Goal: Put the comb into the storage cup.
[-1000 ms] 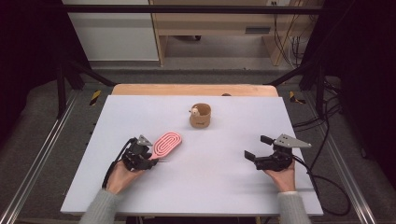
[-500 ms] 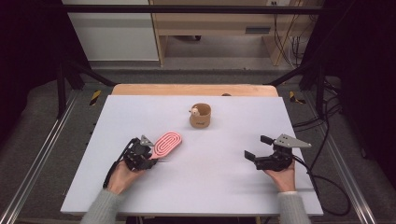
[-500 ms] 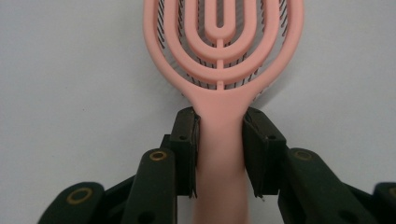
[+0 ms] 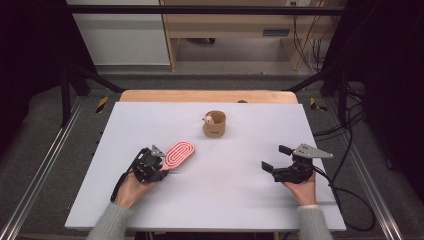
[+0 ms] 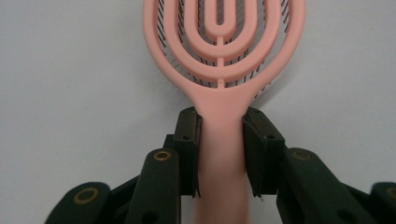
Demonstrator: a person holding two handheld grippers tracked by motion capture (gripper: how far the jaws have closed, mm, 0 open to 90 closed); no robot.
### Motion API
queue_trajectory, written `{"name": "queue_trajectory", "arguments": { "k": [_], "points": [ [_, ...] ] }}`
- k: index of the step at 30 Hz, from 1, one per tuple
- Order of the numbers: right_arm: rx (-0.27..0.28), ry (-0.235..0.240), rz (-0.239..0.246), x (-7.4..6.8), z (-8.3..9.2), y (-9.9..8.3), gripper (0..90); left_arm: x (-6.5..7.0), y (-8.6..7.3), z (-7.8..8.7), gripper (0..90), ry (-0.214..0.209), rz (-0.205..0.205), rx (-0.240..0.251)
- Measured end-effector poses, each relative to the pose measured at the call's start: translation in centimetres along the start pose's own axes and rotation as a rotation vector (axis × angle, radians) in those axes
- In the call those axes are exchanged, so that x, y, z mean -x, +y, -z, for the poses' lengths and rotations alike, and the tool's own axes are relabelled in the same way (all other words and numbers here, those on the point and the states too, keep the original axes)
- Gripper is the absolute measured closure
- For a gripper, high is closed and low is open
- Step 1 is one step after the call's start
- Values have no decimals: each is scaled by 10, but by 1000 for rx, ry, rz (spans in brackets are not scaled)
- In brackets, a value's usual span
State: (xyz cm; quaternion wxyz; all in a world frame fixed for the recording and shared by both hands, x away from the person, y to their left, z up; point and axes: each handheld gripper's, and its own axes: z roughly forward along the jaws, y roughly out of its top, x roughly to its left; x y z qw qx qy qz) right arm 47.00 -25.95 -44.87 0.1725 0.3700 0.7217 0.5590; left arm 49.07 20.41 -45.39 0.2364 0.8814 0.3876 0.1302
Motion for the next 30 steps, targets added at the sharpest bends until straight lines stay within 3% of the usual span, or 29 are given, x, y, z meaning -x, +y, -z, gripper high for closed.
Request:
{"name": "queue_trajectory", "arguments": {
  "k": [7, 19, 30],
  "points": [
    [0, 0, 0, 0, 0, 0, 2, 0, 0, 1, 692, -5, -2, 9],
    [3, 0, 1, 0, 0, 0, 2, 2, 1, 14, 693, 11, 3, 99],
    [-2, 1, -2, 0, 0, 0, 2, 5, 2, 22, 693, 25, 5, 150]
  ]
}}
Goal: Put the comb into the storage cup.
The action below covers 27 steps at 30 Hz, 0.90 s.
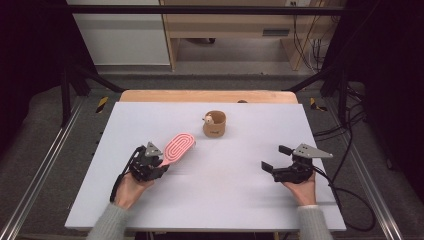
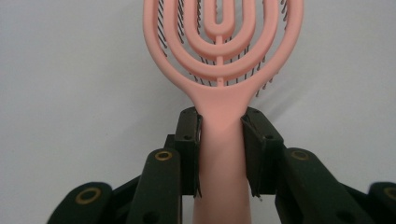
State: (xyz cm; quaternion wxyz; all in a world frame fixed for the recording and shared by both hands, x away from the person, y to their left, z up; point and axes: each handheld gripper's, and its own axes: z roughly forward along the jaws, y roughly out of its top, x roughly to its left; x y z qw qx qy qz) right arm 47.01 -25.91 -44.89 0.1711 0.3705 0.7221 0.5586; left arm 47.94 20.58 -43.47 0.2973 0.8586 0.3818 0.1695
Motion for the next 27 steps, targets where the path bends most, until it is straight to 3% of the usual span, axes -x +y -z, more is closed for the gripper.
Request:
{"name": "queue_trajectory", "arguments": {
  "k": [27],
  "points": [
    [-6, 25, -13, -4, -3, 1, 4, 9, 3, 10, 693, 24, 13, 101]
  ]
}}
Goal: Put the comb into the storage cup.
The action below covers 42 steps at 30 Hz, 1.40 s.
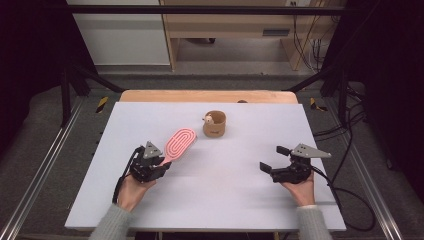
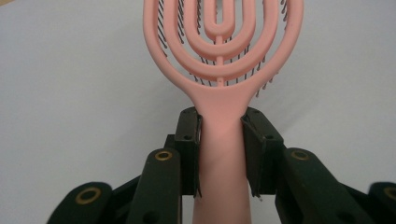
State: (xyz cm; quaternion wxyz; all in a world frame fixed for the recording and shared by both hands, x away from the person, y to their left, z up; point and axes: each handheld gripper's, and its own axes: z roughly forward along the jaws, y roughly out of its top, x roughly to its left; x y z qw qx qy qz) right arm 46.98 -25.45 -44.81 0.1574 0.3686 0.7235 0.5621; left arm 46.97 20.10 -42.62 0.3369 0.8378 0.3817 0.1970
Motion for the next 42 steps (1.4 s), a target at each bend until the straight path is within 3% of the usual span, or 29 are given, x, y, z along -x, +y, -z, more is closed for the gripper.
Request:
{"name": "queue_trajectory", "arguments": {
  "k": [10, 18, 26, 42],
  "points": [
    [-1, 29, -1, -8, -4, 4, 4, 6, 1, 3, 693, 24, 3, 43],
    [-2, 37, -2, -13, -6, 7, 5, 14, 2, 2, 693, 12, -2, 75],
    [-5, 47, 3, -18, -9, 9, 5, 22, 4, 2, 693, 15, -20, 82],
    [12, 56, -1, -25, -11, 13, 4, 32, 6, 1, 693, 12, -20, 103]
  ]
}}
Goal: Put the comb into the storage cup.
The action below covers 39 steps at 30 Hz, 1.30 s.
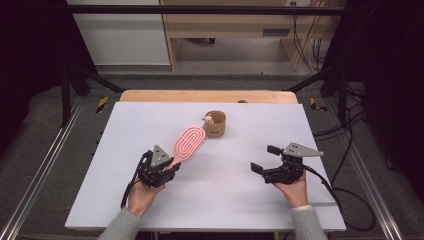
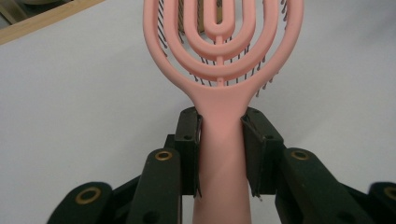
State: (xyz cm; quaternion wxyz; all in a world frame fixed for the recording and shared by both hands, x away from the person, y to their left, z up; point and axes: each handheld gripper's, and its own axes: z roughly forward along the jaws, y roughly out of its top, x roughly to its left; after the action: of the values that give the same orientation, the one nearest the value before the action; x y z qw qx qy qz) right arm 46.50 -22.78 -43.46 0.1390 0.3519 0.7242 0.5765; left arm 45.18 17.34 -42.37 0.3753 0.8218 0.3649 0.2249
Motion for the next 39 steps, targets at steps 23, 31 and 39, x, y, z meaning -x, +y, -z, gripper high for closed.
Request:
{"name": "queue_trajectory", "arguments": {
  "k": [23, 31, 39],
  "points": [
    [-1, 15, 1, -10, -6, 5, 5, 16, 11, -7, 693, 0, 21, 29],
    [6, 19, 2, -11, -5, 7, 5, 21, 14, -8, 693, -8, 30, 45],
    [2, 22, 6, -13, -6, 8, 4, 29, 17, -12, 693, -22, 42, 60]
  ]
}}
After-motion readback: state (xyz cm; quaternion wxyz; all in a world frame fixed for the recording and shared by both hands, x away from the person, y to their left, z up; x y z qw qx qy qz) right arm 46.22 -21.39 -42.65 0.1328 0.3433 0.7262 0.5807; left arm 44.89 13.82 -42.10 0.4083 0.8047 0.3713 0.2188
